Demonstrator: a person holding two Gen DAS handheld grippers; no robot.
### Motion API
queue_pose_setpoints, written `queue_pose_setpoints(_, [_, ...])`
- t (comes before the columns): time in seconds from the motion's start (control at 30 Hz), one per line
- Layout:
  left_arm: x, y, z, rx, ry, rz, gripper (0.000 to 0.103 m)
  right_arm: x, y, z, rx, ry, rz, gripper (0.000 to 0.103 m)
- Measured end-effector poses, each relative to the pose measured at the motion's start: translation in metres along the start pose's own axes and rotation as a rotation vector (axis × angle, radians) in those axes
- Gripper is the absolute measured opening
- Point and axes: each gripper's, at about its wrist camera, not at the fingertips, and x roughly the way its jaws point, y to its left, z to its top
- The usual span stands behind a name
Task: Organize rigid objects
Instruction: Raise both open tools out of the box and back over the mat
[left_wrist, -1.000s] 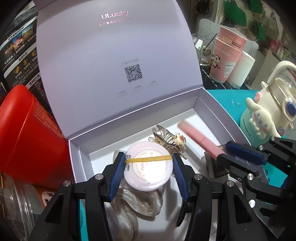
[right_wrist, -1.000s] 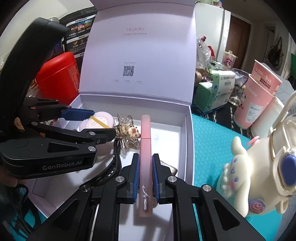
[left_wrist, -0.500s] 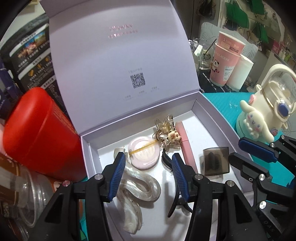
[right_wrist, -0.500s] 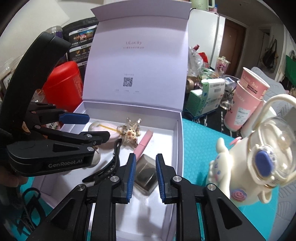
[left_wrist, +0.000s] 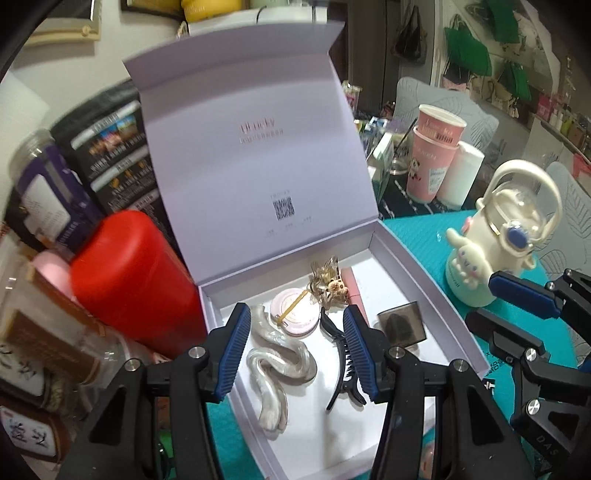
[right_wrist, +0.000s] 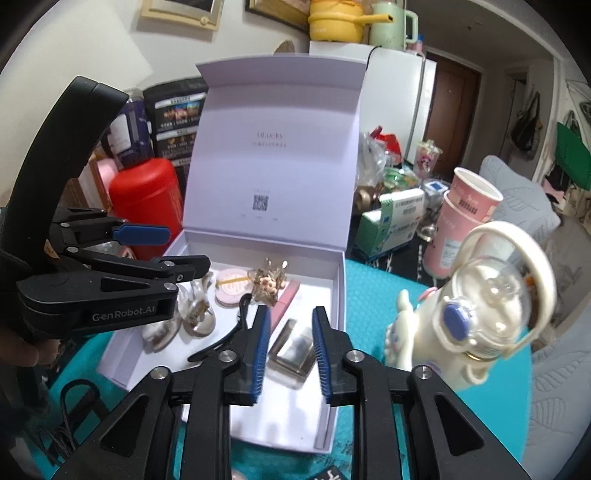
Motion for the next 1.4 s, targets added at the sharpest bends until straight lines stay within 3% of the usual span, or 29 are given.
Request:
queue_pose_setpoints(0.2, [-0.033,-0.002,-0.004,0.01,-0.043,0.011,0.054,-0.029,0.005,0.001,-0.004,-0.044,-0.019,0.038])
queue_pose_setpoints(0.23, [-0.037,-0.002,-0.006,0.011,-0.045,0.011,0.059,-0.034,0.006,0.0,-0.005,-0.051,-0.02,0.042])
queue_pose_setpoints(0.3, [-0.048,-0.003,-0.01,0.01,-0.063,-0.002,0.088,-0.044,0.008,-0.001,-0.005,-0.064,-0.019,0.047])
queue_pose_setpoints(0.33, [-0.055,-0.003,-0.012,0.011,-0.08,-0.008,0.09,-0.049,0.009,-0.003,-0.006,-0.07,-0.019,0.049])
queue_pose_setpoints(1.0, [-0.145,-0.018,-0.054,0.078,-0.208,-0.052,0.09,-0.15,0.022,-0.038,0.014,-0.179,-0.076,0.07])
queue_pose_setpoints(1.4, [-0.159,-0.032,-0.093,0.088,-0.178,-0.118,0.09,-0.18,0.029,-0.076,0.053,-0.173,-0.086,0.074])
